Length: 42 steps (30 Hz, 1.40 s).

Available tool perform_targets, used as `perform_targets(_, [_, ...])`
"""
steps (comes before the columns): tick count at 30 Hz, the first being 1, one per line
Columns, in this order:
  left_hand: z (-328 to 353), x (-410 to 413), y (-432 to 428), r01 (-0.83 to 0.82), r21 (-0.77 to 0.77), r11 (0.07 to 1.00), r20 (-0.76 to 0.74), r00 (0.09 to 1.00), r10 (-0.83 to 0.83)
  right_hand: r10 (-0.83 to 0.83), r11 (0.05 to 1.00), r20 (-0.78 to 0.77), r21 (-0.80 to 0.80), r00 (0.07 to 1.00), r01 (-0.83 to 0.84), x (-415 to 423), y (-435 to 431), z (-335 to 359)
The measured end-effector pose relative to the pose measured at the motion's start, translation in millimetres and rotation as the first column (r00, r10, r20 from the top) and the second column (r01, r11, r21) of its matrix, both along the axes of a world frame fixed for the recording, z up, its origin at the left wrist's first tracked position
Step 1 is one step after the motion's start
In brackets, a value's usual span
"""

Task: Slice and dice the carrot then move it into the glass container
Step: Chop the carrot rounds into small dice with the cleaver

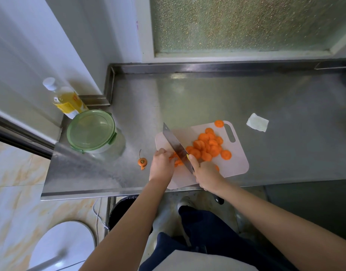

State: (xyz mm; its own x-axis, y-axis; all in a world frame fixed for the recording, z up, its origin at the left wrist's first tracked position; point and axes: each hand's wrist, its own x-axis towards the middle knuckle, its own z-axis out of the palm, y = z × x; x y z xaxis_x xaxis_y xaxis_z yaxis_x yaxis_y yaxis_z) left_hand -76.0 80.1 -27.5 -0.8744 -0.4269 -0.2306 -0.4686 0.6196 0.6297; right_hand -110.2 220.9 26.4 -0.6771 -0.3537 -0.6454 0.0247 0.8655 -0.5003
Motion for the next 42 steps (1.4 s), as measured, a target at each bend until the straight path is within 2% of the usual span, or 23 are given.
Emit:
perform_targets(5, [-3,1,1,-0.012,0.005,1.0,-0.013,1.0,0.012,0.055,0.996,-0.014,0.067,0.998,-0.054,-1,-5,7])
perform_targets(7, [-4,2,2,-0.032,0.021,0.999,-0.035,0.999,0.032,-0.03,0.995,-0.055,0.097,0.998,0.035,0,-11,12])
perform_targets(9, [-4,3,3,-0.046,0.032,0.998,-0.057,0.997,0.048,0.061,0.985,-0.108,0.165,0.992,-0.043,-3,-10,12])
perform_targets(11, [-4,3,3,-0.066,0.052,0.996,-0.072,0.995,0.069,0.113,0.974,-0.099,0.206,0.989,-0.091,-4,-10,6])
perform_targets(17, [-3,1,1,-0.062,0.057,0.996,-0.057,0.996,0.065,-0.068,0.992,-0.068,0.098,0.995,0.074,4,-15,1])
perform_targets(18, [-3,0,0,-0.059,0.058,0.997,-0.06,0.996,0.062,-0.047,0.998,-0.087,0.046,0.995,0.051,7,-14,-2])
perform_targets(19, [-3,0,-1,-0.058,0.06,0.997,-0.06,0.996,0.061,0.015,0.998,-0.099,0.058,0.995,-0.009,7,-13,-5])
perform_targets(23, [-1,0,-1,-0.075,0.082,0.994,-0.047,0.996,0.079,-0.1,0.994,-0.157,0.022,0.983,0.105,15,-15,-13])
perform_targets(26, [2,0,0,-0.082,0.088,0.993,-0.04,0.995,0.086,-0.044,0.999,-0.215,0.02,0.976,0.05,16,-14,-6])
perform_targets(29, [4,1,-1,-0.095,0.089,0.992,-0.035,0.995,0.098,0.021,0.999,-0.185,0.028,0.983,-0.016,15,-13,-2])
perform_targets(35, [7,3,-1,-0.101,0.066,0.993,-0.009,0.995,0.101,-0.1,0.995,-0.082,-0.011,0.992,0.099,3,-5,0])
perform_targets(42, [8,5,-2,-0.06,0.031,0.998,-0.036,0.997,0.062,-0.165,0.985,-0.112,-0.073,0.98,0.157,0,-6,5])
